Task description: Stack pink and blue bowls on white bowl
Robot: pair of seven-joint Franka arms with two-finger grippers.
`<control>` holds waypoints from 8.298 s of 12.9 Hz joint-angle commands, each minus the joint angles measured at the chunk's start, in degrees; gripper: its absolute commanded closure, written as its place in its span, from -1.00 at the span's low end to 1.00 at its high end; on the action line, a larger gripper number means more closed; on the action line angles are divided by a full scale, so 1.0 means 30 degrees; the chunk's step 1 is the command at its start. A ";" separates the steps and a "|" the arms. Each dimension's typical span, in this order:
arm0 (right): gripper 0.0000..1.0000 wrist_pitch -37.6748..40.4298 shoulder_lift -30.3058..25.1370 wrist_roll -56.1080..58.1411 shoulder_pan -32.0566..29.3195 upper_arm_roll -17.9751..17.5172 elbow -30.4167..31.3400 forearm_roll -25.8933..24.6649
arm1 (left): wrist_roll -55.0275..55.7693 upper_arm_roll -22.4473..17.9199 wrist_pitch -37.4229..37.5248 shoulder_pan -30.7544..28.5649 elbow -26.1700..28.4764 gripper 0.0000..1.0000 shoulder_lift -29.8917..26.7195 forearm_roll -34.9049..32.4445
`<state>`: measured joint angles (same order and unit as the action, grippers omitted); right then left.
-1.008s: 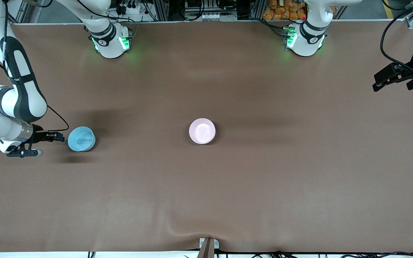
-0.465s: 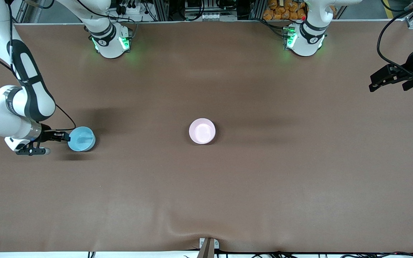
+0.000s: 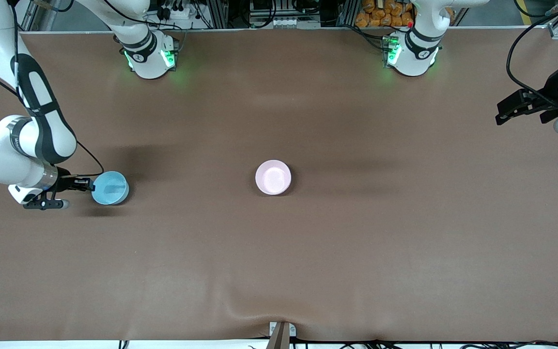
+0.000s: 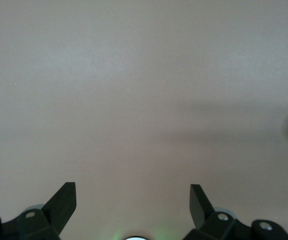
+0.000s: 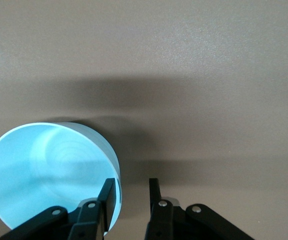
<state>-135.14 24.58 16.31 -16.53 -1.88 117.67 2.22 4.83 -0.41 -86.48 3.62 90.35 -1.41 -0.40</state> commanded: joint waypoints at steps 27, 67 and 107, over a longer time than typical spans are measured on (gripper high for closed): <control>1.00 0.7018 -0.0228 -2.0480 1.1152 -0.1454 -0.7926 0.3977 | -0.0146 0.0077 -0.0588 -0.0122 0.1203 -1.00 -0.0994 0.0309; -1.00 1.2344 0.0803 -1.6322 1.2109 0.0976 -1.2823 0.2570 | -0.0146 0.0077 -0.0617 -0.0122 0.2023 -1.00 -0.1639 0.0309; -1.00 1.6012 -0.7460 -0.7926 0.5538 -0.1044 -1.1186 -0.1385 | -0.0351 -0.0041 -0.0152 -0.0825 0.0823 -1.00 -0.1346 0.1306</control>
<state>-88.30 1.41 -8.28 0.38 -4.60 85.99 -1.02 4.66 -0.72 -87.92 1.44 93.49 -4.69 2.62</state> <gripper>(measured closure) 0.000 0.000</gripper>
